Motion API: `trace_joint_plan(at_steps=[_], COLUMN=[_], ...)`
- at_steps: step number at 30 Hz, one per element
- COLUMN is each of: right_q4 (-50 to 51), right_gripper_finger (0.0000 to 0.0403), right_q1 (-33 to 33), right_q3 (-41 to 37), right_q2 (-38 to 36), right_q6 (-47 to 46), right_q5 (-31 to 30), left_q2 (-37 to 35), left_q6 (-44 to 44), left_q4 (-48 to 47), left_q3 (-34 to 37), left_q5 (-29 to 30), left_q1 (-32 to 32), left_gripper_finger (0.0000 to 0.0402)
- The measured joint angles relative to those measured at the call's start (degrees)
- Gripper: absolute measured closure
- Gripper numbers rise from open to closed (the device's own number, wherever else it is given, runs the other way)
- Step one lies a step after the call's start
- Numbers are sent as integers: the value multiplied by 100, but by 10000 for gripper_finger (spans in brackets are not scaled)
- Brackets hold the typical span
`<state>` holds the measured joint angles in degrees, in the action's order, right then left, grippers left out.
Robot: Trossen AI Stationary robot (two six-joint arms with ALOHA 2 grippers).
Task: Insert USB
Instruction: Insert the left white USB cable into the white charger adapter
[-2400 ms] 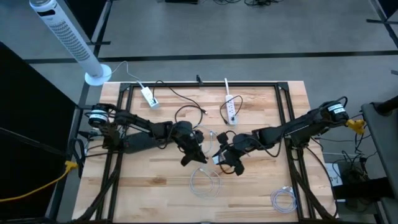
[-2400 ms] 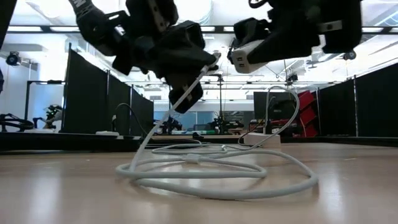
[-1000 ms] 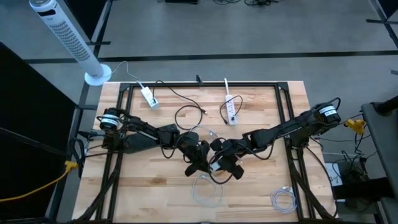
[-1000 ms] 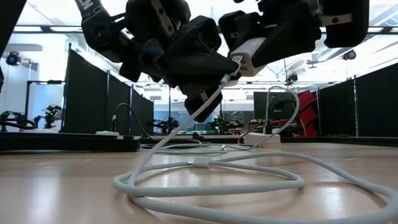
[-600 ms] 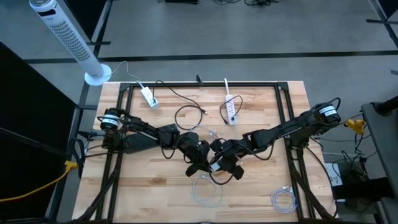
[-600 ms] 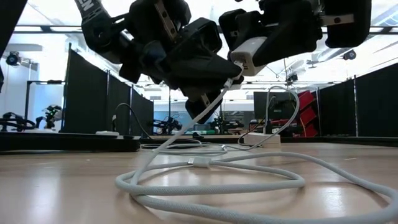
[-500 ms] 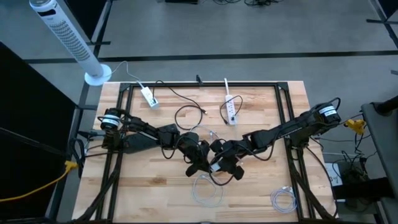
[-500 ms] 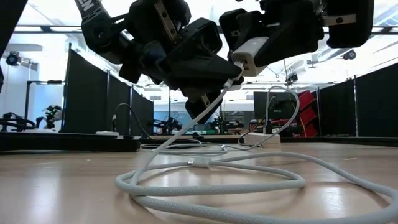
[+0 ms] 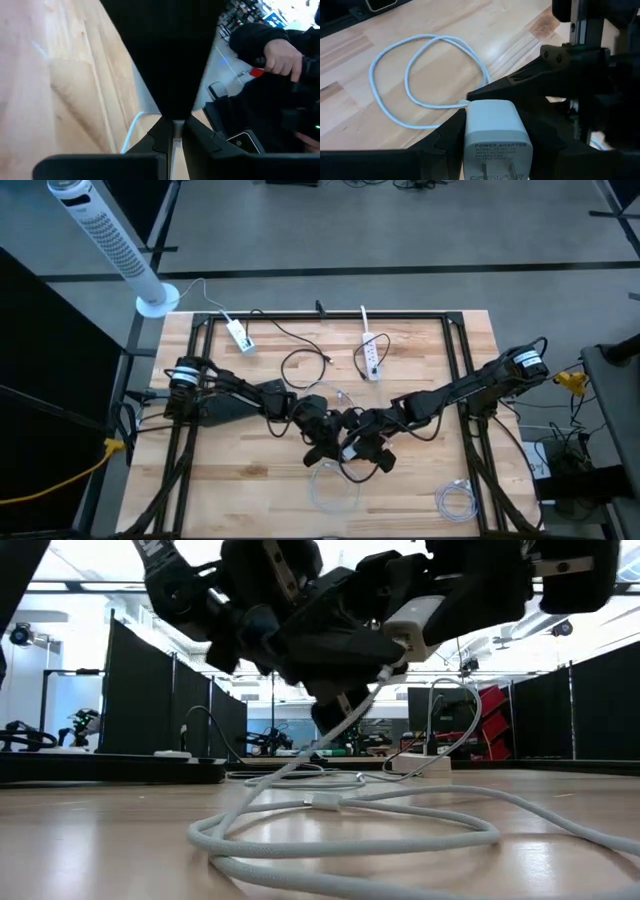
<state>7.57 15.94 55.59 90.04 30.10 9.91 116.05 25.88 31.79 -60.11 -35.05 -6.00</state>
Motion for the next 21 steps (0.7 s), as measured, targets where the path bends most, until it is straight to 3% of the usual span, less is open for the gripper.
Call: trace_joint_plan(at_steps=[6,21], right_q4=[257,535], right_gripper_finger=[262,262], right_q1=[126,407], right_q3=[-2,24], right_q2=[9,9], right_q6=[-41,-566], right_q5=[-89,17], left_q2=[276,284], left_q6=[-6,-23], left_q4=[-143,-293], left_q3=[-335,-394], left_q5=[-146,-203], left_q1=[7,52], left_gripper_finger=[384,384])
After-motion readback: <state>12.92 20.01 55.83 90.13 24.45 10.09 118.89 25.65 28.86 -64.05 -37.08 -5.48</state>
